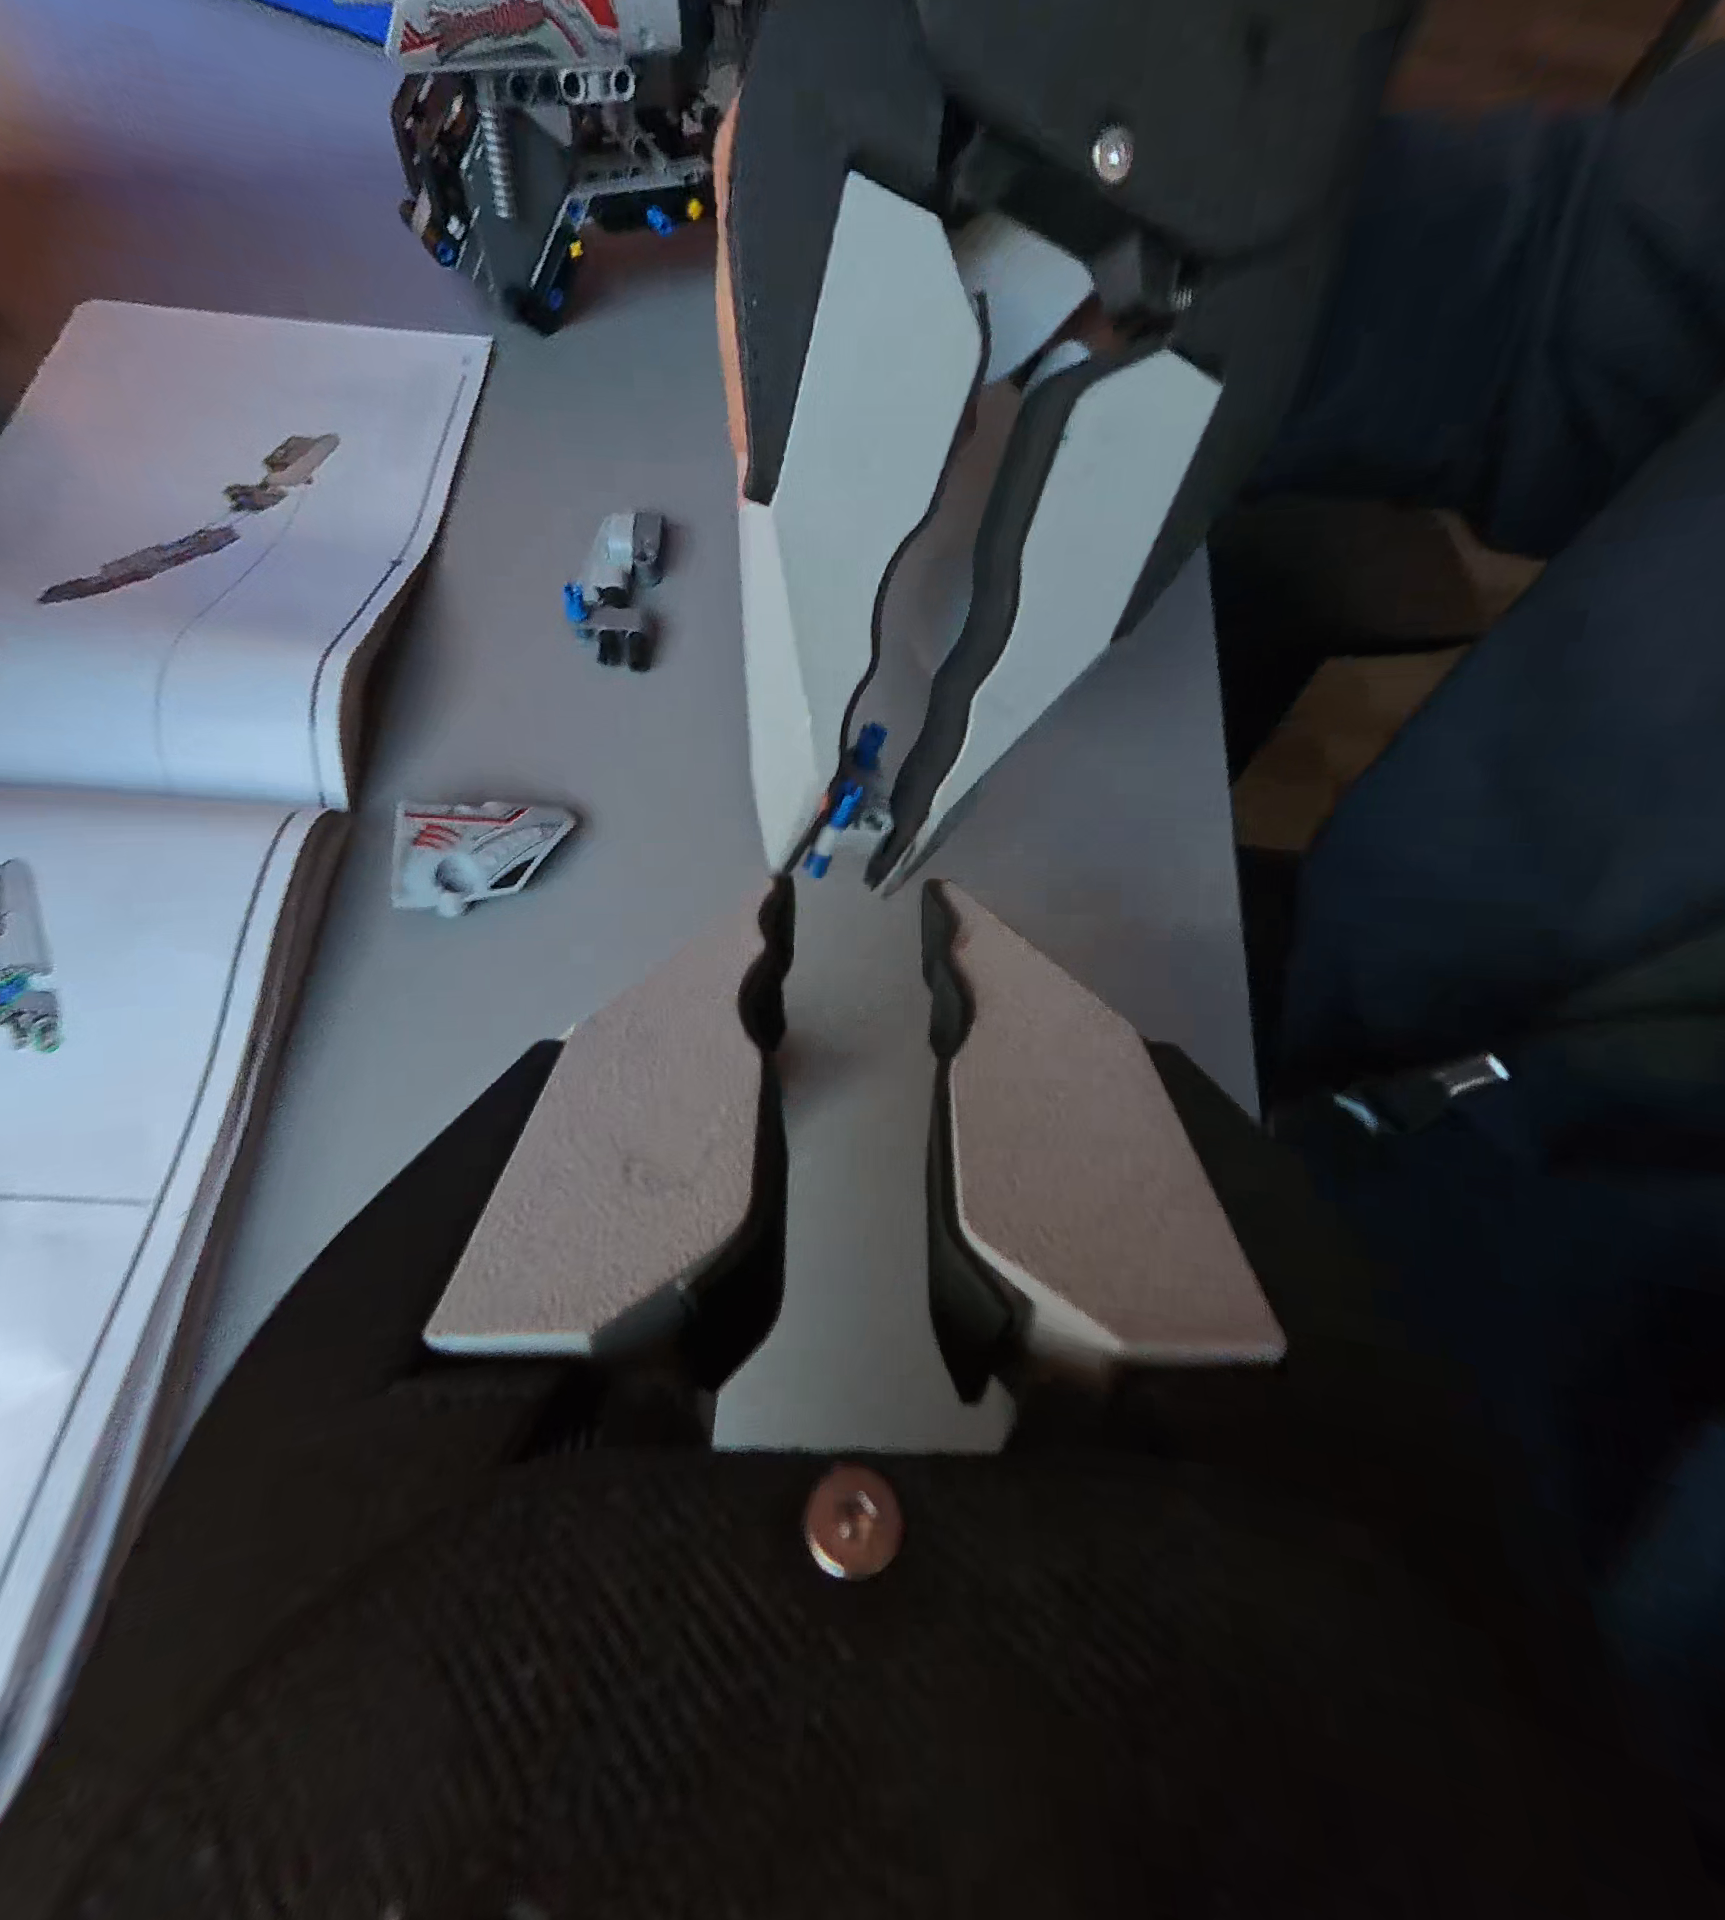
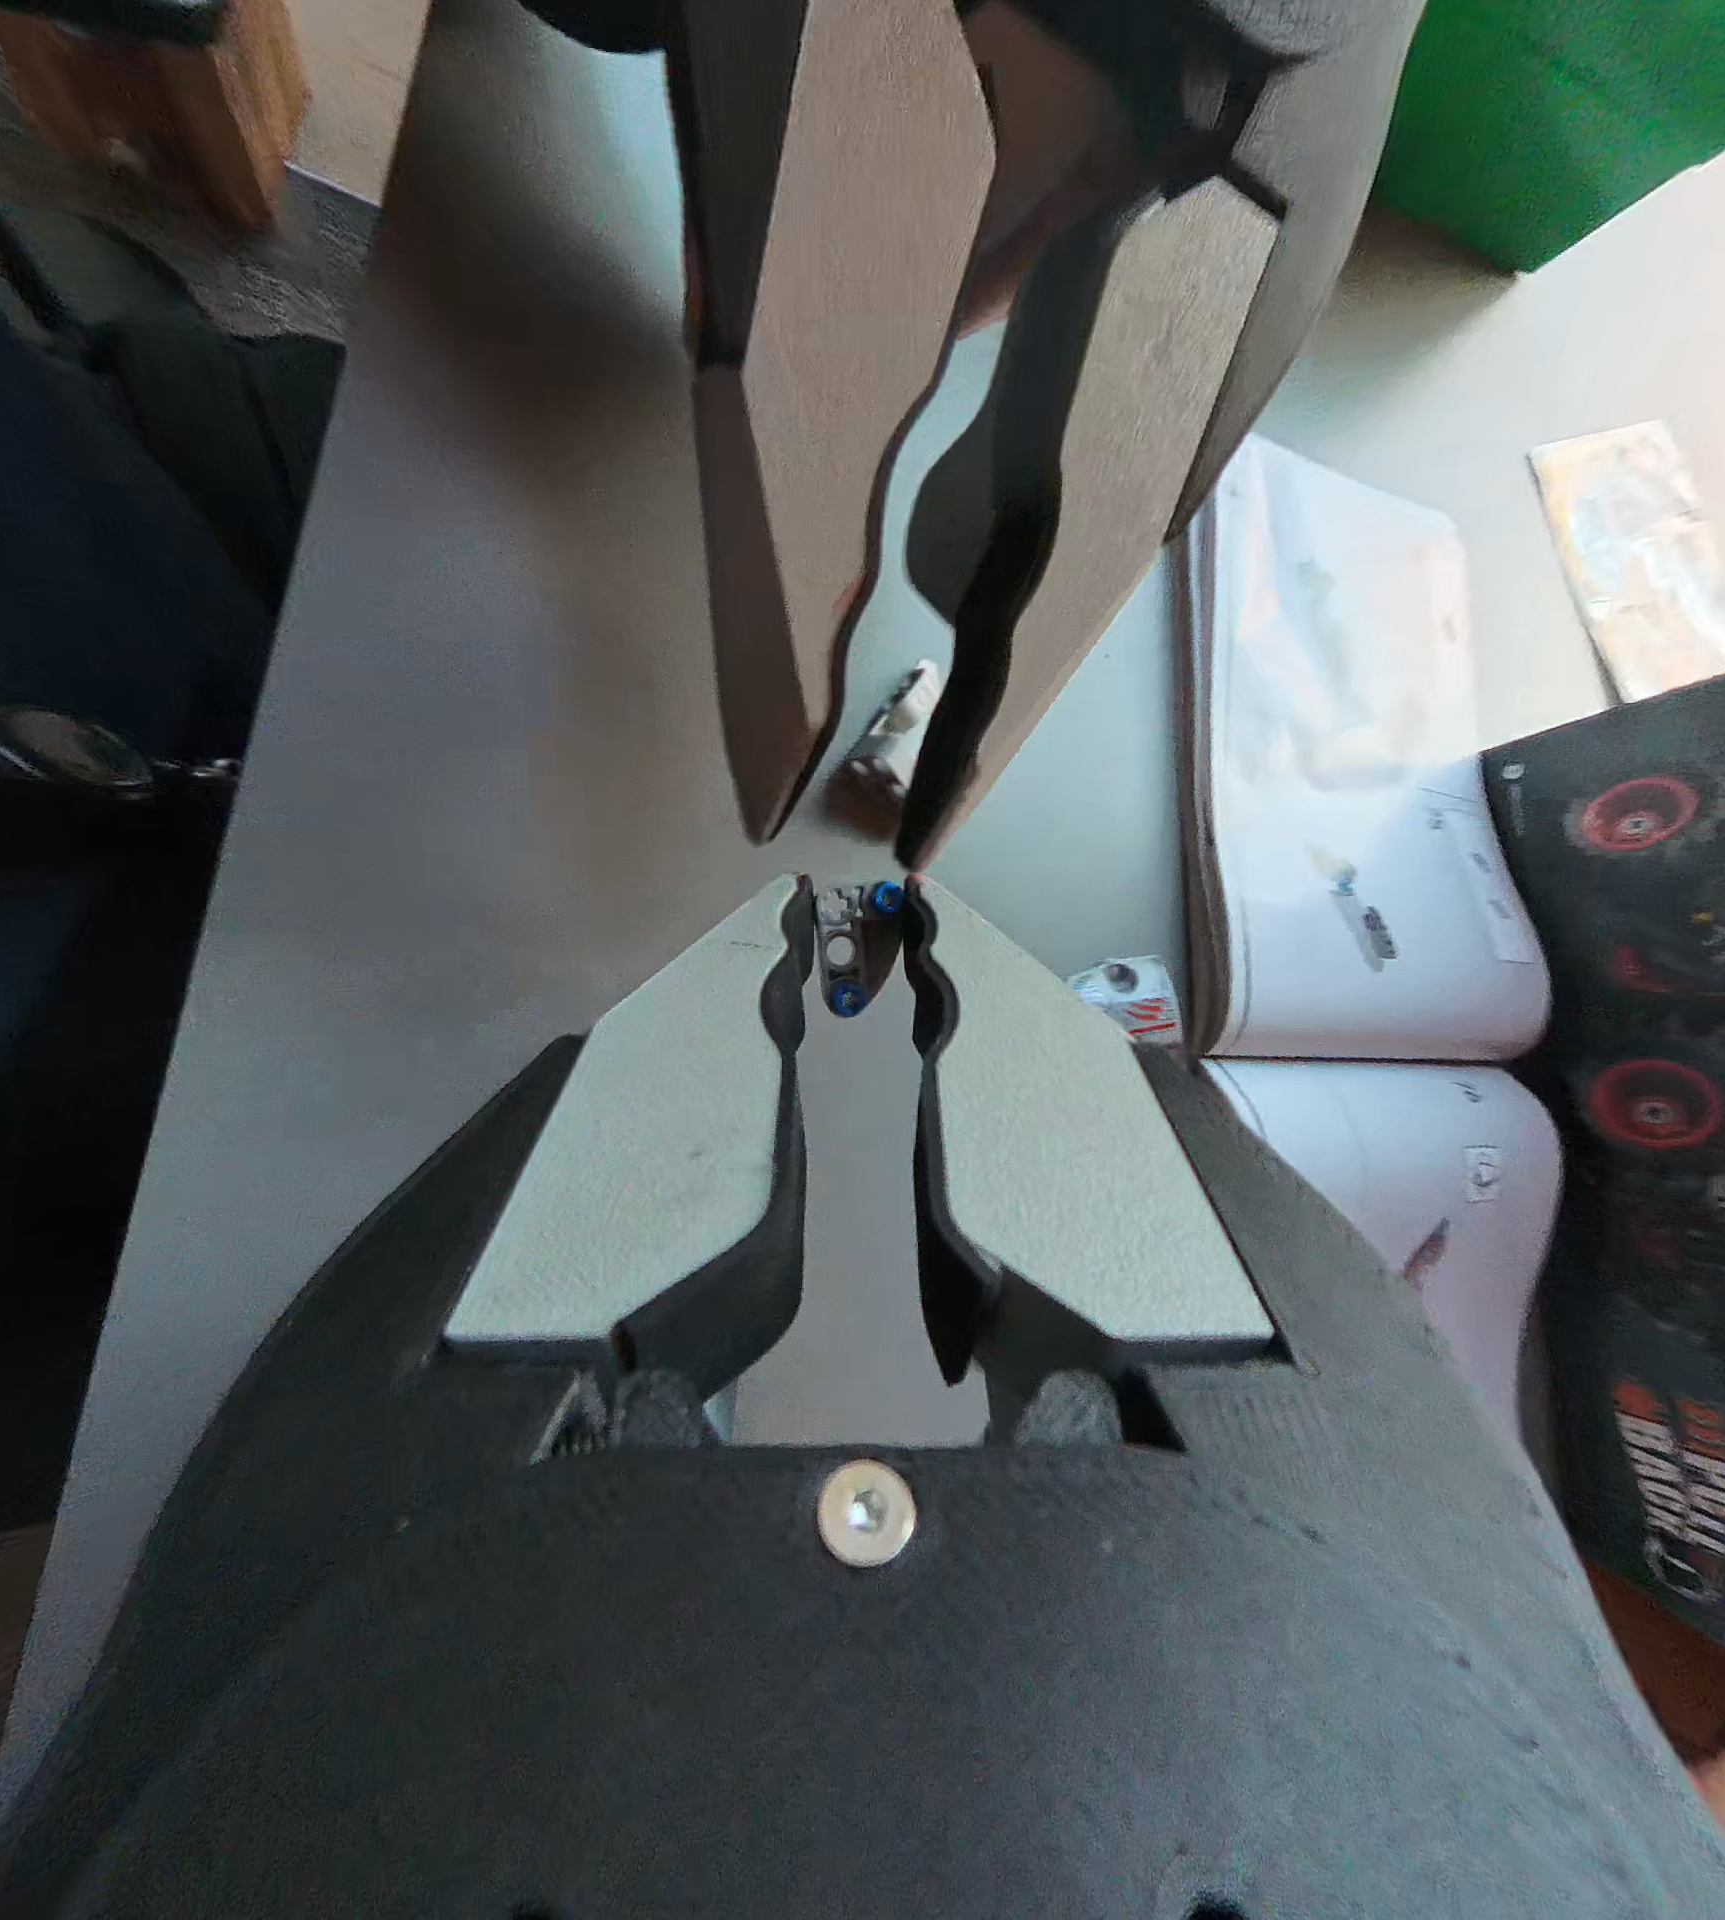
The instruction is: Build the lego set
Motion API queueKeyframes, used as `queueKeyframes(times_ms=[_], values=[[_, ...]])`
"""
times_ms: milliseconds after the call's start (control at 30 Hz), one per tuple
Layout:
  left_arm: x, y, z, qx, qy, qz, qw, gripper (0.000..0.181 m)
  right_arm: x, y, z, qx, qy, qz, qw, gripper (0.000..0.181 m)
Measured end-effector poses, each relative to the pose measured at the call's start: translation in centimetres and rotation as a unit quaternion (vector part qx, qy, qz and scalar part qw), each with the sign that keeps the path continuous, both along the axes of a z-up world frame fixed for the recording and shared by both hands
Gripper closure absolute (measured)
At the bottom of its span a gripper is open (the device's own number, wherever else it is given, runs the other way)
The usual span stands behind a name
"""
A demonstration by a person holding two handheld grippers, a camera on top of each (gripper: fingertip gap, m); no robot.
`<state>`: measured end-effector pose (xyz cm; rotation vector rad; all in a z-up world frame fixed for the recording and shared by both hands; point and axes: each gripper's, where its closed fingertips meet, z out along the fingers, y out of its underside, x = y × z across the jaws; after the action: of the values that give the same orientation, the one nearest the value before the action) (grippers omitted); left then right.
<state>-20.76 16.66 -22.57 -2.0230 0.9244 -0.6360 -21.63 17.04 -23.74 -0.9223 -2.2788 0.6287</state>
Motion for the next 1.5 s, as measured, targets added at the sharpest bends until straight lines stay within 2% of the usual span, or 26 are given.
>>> queueKeyframes(times_ms=[100, 167, 267, 333, 433, 533, 600, 667, 800, 900, 1067, 1167, 1500], values=[[0.4, 0.2, -0.1, -0.014, -0.024, 0.013, 1.000, 0.161, 0.1, 0.2, -0.1, 0.053, 0.016, -0.001, 0.998, 0.168], [-0.1, 0.3, 0.1, -0.021, -0.045, 0.019, 0.999, 0.164, 0.5, -0.6, -0.3, 0.062, 0.027, 0.027, 0.997, 0.168], [-1.3, 0.1, -0.2, -0.029, -0.028, 0.029, 0.999, 0.163, 0.9, -0.6, -0.7, 0.093, 0.048, 0.059, 0.993, 0.168], [-1.3, -0.3, -0.6, -0.040, -0.011, 0.023, 0.999, 0.161, 0.6, -0.8, 0.1, 0.099, 0.091, 0.074, 0.988, 0.168], [-0.4, -0.8, -0.4, -0.049, -0.031, 0.004, 0.998, 0.156, -0.1, -1.3, 2.5, 0.105, 0.181, 0.081, 0.975, 0.168], [0.2, -1.6, 1.0, -0.062, -0.120, -0.028, 0.990, 0.156, -0.1, -1.9, 4.9, 0.114, 0.264, 0.079, 0.955, 0.168], [0.3, -2.0, 2.5, -0.078, -0.202, -0.053, 0.975, 0.154, 0.2, -2.6, 5.7, 0.126, 0.300, 0.088, 0.942, 0.167], [0.0, -1.9, 4.1, -0.086, -0.274, -0.072, 0.955, 0.155, 0.3, -3.1, 6.1, 0.145, 0.320, 0.092, 0.932, 0.168], [0.5, -2.4, 6.0, -0.101, -0.334, -0.132, 0.928, 0.157, 0.2, -3.7, 5.6, 0.161, 0.322, 0.107, 0.927, 0.168], [1.6, -3.3, 5.9, -0.120, -0.327, -0.172, 0.922, 0.152, 0.1, -3.8, 5.9, 0.144, 0.331, 0.102, 0.927, 0.167], [1.9, -3.3, 6.1, -0.115, -0.329, -0.191, 0.918, 0.163, 0.2, -4.3, 6.6, 0.130, 0.346, 0.110, 0.923, 0.168], [1.8, -3.5, 5.4, -0.125, -0.305, -0.208, 0.921, 0.172, 0.0, -3.7, 7.4, 0.135, 0.356, 0.108, 0.918, 0.168], [1.3, -1.1, 6.3, -0.062, -0.250, -0.153, 0.954, 0.175, -0.1, -1.2, 8.4, 0.134, 0.366, 0.084, 0.917, 0.168]])
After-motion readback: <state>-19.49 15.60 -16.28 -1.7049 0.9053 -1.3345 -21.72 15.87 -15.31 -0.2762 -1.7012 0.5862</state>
